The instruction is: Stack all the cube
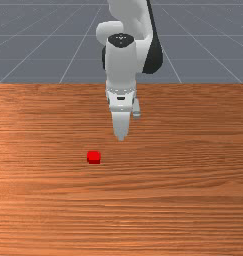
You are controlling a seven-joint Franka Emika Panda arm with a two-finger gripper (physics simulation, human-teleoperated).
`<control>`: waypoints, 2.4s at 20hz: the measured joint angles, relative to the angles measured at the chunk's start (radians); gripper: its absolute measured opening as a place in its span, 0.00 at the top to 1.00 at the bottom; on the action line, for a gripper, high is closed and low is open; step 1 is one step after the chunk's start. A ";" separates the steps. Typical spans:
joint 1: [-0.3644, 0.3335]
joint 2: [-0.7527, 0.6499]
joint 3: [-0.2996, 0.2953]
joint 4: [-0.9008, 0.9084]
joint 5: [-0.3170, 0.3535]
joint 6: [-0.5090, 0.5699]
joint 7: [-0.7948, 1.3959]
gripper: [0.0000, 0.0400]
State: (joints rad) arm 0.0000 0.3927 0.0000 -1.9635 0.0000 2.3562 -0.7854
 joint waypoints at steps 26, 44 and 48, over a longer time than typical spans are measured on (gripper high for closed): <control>-0.189 0.345 -0.039 0.149 -0.003 0.175 -0.211 1.00; -0.159 0.255 -0.035 0.232 -0.007 0.142 -0.183 0.00; -0.158 0.316 -0.035 0.249 -0.007 0.176 -0.181 0.00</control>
State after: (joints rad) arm -0.1580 0.7089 -0.0352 -1.7145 -0.0069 2.5319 -0.9668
